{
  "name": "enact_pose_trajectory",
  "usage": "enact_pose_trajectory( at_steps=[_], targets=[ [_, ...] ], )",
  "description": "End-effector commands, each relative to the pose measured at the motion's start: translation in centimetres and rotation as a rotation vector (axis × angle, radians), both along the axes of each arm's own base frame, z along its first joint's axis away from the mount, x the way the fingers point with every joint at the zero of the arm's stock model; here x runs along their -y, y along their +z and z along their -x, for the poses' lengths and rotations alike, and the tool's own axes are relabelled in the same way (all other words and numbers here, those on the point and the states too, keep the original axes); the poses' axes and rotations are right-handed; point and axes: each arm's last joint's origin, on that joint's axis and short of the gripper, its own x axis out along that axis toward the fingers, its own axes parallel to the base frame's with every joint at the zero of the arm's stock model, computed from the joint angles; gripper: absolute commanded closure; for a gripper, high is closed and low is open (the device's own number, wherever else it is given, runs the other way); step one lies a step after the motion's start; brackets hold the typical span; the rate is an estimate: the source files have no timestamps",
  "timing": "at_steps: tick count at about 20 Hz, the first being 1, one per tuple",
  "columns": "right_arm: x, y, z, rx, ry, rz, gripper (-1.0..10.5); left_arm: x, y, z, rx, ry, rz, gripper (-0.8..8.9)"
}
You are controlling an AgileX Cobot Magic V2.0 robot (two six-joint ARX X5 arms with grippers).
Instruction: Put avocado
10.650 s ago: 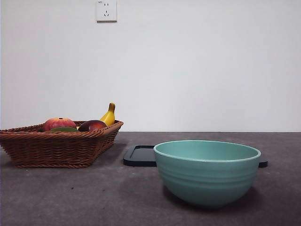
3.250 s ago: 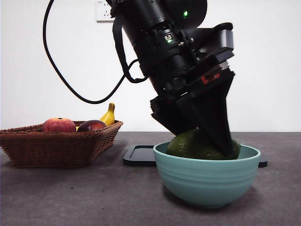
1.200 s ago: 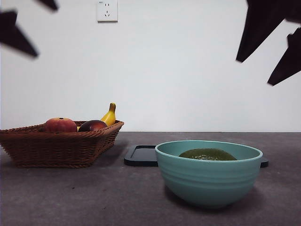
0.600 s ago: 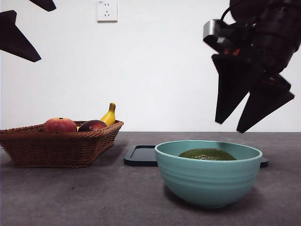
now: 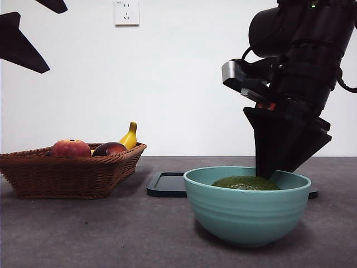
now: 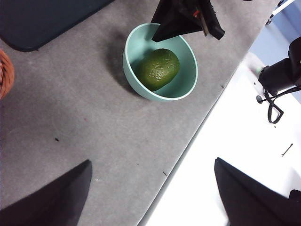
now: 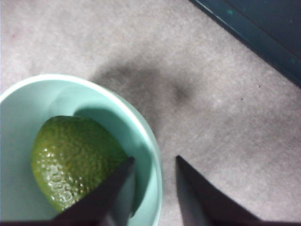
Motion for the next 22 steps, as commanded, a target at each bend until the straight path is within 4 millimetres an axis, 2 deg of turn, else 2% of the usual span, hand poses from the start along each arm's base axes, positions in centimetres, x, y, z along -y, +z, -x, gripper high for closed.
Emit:
enact_pose_trajectory(
  at_steps=[1, 8, 12, 17, 22],
  targets=[
    [-0.5, -0.1, -0.4, 0.007, 0.019, -0.001, 9.3, 0.2, 0.4, -0.2, 0.015, -0.006, 0.013, 4.07],
    [-0.6, 0.3, -0.4, -0.026, -0.013, -0.024, 9.4, 0.2, 0.5, -0.2, 0.022, -0.006, 0.015, 4.07],
    [-0.9, 2.7, -1.2, 0.004, -0.04, -0.047, 9.4, 0.2, 0.5, -0.2, 0.022, -0.006, 0.016, 4.07],
    [-0.1, 6.3, -3.8, 0.111, -0.129, -0.089, 9.4, 0.2, 0.5, -0.2, 0.023, -0.006, 0.016, 4.07],
    [0.7, 6.9, -8.6, 0.113, -0.196, -0.077, 9.4, 0.2, 0.5, -0.2, 0.024, -0.006, 0.017, 4.07]
  ],
)
